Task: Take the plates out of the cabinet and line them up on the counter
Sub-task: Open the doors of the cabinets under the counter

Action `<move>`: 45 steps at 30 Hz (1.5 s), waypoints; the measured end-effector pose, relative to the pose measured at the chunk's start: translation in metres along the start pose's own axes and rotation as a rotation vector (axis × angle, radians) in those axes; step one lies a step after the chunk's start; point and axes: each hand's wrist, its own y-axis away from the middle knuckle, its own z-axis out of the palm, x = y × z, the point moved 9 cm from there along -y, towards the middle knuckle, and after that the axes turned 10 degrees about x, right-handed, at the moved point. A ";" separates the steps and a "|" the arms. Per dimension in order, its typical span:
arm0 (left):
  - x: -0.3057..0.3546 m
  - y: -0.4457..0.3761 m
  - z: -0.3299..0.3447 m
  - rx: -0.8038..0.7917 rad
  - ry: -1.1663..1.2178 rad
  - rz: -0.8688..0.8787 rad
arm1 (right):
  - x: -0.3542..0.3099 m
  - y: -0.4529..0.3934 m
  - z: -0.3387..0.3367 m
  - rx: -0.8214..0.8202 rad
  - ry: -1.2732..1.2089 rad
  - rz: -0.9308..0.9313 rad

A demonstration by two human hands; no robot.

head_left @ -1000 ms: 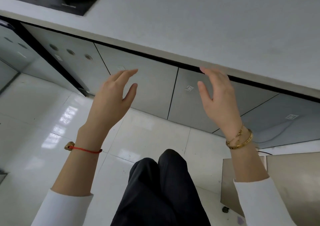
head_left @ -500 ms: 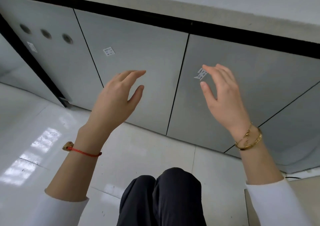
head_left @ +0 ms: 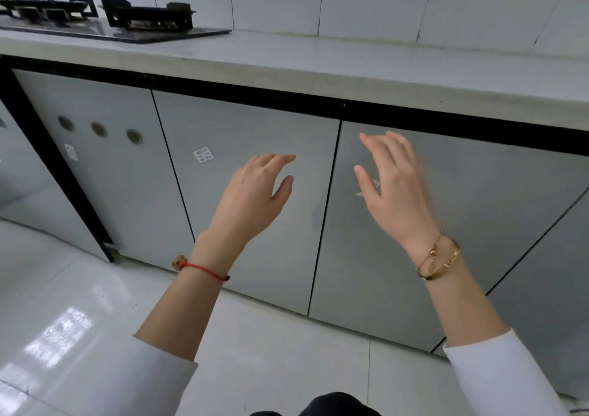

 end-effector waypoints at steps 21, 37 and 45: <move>-0.023 -0.090 0.071 0.189 1.030 -0.715 | -0.002 -0.045 0.029 0.023 0.156 -0.050; -0.018 -0.017 -0.004 0.251 1.102 -0.590 | -0.073 -0.016 0.001 0.033 -0.314 -0.101; -0.025 0.053 -0.066 0.423 0.769 -0.414 | -0.130 0.011 -0.012 -0.022 -0.452 -0.168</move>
